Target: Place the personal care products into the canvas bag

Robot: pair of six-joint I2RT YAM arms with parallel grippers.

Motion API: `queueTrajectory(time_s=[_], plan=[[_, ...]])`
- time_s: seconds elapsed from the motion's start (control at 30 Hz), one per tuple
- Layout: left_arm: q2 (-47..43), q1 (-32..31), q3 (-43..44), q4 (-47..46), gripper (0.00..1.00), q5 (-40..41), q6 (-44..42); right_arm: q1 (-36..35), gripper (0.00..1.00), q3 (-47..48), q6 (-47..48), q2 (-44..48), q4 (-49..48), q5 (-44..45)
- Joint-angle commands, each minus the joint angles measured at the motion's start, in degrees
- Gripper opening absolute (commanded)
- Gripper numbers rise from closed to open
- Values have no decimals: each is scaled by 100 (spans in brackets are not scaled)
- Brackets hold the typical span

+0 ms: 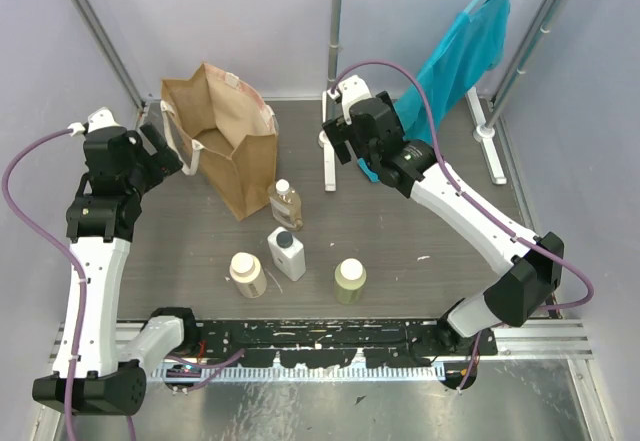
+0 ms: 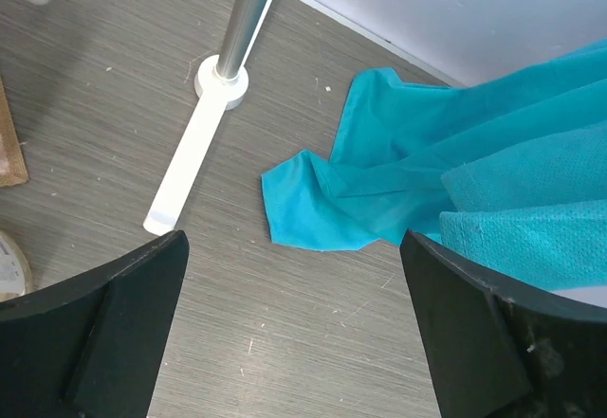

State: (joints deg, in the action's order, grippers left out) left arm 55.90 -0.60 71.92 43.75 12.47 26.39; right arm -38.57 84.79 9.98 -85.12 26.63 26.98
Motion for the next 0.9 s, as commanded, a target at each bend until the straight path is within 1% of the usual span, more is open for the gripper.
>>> queueTrajectory(time_s=[0.0,0.07,0.13,0.2,0.33,0.43,0.5,0.63,0.73,0.8,0.87], plan=[[-16,-19,25,-204,98,617,-71,-33,100,235,-107,293,-387,6],[-13,-15,-39,-212,98,1106,-151,-28,100,161,-232,371,-548,50],[-59,-11,-152,-353,98,1519,-230,-29,100,100,-187,416,-614,-99],[-172,-12,-305,-625,98,1553,-541,-28,100,188,-156,348,-492,-248],[-494,-12,-678,-1123,98,1340,-741,-33,100,631,-170,100,1,-393],[-670,-10,-840,-1300,98,1028,-921,-33,100,1073,-193,-63,522,-757],[-831,-10,-1036,-1538,98,664,-1172,-48,100,1519,-350,-240,978,-959],[-961,-10,-1003,-1409,98,379,-1143,-192,100,2233,-650,-632,1721,-1164],[-765,-16,-736,-1187,98,-97,-900,-355,100,2498,-779,-863,1977,-1282],[-605,-19,-646,-1303,98,-395,-620,-421,100,2585,-918,-1012,2043,-1388],[-368,-19,-564,-1481,98,-468,-392,-460,100,2709,-1137,-1178,2115,-1682]])
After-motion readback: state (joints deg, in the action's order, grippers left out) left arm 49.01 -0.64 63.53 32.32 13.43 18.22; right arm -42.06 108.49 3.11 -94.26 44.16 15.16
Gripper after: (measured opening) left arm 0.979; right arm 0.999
